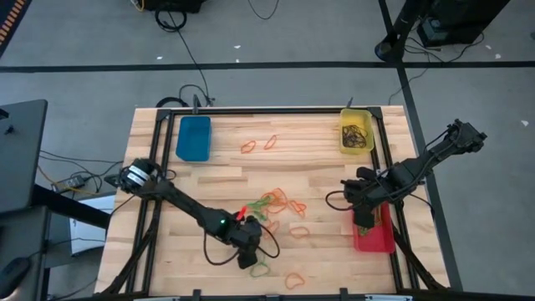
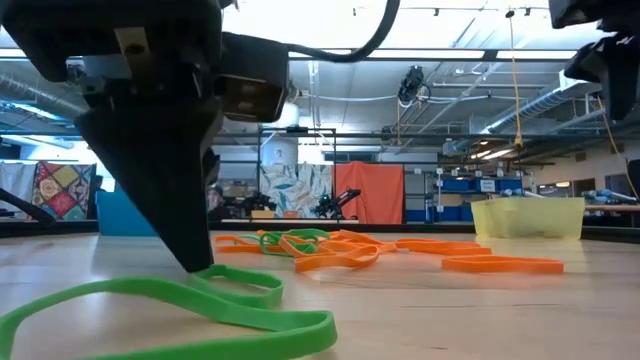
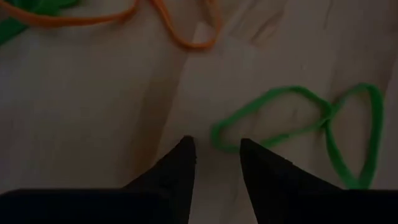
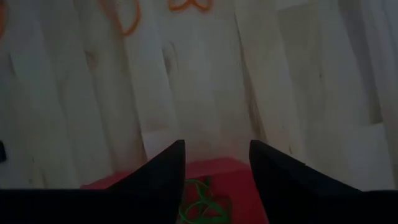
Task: Sort rubber bands into baskets
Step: Put the green rubber band into the red bin
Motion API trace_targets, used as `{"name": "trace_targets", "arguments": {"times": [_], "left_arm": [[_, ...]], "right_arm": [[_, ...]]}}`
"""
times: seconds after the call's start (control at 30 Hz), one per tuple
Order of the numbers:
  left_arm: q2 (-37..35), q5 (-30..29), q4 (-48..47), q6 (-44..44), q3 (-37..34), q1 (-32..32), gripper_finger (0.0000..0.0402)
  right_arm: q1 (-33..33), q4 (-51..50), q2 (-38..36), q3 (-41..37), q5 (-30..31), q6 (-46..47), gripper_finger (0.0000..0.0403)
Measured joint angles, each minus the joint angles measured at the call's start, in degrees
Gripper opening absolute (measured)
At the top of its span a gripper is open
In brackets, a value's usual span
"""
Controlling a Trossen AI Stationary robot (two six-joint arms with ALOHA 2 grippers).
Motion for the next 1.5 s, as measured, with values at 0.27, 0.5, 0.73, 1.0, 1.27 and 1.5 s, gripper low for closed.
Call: {"name": "trace_targets", "arguments": {"times": [0.27,0.5,0.73,1.0,1.27,1.5], "left_arm": [[0.7,-3.2,2.6,-2.1,0.0,0.0,0.0121],[2.2,-2.0,4.1,-3.3,0.1,0.3,0.001],[-1.0,1.1,3.6,-3.2,-0.3,1.5,0.0003],[-9.5,-3.1,7.7,1.2,-0.3,4.6,0.0001],[-16.1,-9.0,14.6,6.7,-0.2,7.4,0.0001],[-18.3,-6.6,16.8,10.8,-0.2,9.2,0.0001]], "right_arm": [[0.0,0.1,0.0,0.0,1.4,-1.1,0.019],[0.2,2.6,0.0,0.0,3.2,4.6,0.019],[0.2,12.7,0.1,0.0,7.6,7.8,0.019],[0.0,51.4,0.5,-5.8,10.6,-3.0,0.019],[-3.0,74.8,7.4,-9.2,8.3,-3.0,0.019],[-4.9,83.2,16.1,-9.3,5.3,-4.2,0.019]]}}
